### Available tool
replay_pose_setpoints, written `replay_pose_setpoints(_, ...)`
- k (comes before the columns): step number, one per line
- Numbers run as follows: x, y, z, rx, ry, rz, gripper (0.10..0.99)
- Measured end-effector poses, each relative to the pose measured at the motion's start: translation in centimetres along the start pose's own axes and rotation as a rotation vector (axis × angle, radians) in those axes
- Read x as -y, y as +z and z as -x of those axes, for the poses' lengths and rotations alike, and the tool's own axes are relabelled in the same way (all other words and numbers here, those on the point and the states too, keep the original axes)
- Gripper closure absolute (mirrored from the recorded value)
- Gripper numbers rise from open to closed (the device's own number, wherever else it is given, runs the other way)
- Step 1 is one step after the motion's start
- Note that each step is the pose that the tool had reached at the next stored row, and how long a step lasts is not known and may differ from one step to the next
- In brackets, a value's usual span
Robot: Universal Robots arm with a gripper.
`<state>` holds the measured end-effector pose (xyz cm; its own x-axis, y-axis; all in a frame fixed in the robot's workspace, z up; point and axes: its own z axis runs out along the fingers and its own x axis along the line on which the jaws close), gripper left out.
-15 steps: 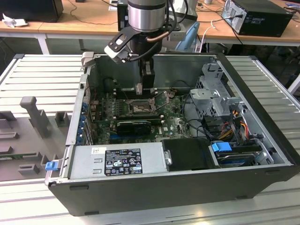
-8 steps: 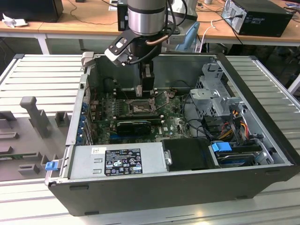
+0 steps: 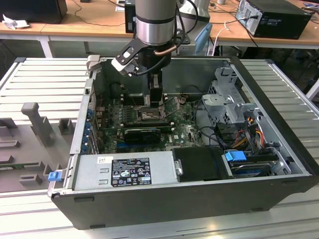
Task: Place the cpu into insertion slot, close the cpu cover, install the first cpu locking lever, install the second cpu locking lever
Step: 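Place the cpu into insertion slot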
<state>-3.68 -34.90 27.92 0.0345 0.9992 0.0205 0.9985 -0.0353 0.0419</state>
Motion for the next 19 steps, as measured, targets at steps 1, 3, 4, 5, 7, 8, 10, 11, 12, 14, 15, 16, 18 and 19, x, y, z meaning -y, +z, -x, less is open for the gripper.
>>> replay_pose_setpoints(1, 0.01, 0.1, 0.0, 0.0, 0.0, 0.0, 0.557)
replay_pose_setpoints(3, 0.02, 0.4, 0.0, 0.0, 0.0, 0.0, 0.557)
replay_pose_setpoints(4, 0.04, 0.59, -0.03, 0.0001, 0.0, 0.0, 0.557)
replay_pose_setpoints(5, 0.06, 0.89, -0.15, -0.0001, -0.004, 0.0, 0.557)
replay_pose_setpoints(7, 0.08, 1.46, -0.27, -0.0015, -0.035, -0.001, 0.557)
replay_pose_setpoints(8, 0.1, 1.59, -0.3, -0.002, -0.045, -0.001, 0.557)
replay_pose_setpoints(10, 0.12, 1.89, -0.54, -0.0024, -0.064, -0.001, 0.557)
replay_pose_setpoints(11, 0.14, 2.06, -0.75, -0.0029, -0.07, -0.001, 0.557)
replay_pose_setpoints(12, 0.15, 2.24, -0.88, -0.0031, -0.074, -0.001, 0.557)
replay_pose_setpoints(14, 0.21, 2.62, -1.19, -0.0033, -0.078, -0.001, 0.557)
replay_pose_setpoints(15, 0.28, 2.82, -1.32, -0.0034, -0.079, -0.001, 0.557)
replay_pose_setpoints(16, 0.33, 3.0, -1.5, -0.0032, -0.079, -0.001, 0.557)
replay_pose_setpoints(18, 0.56, 3.4, -1.74, -0.0036, -0.079, -0.001, 0.557)
replay_pose_setpoints(19, 0.68, 3.49, -1.78, -0.0033, -0.079, -0.001, 0.557)
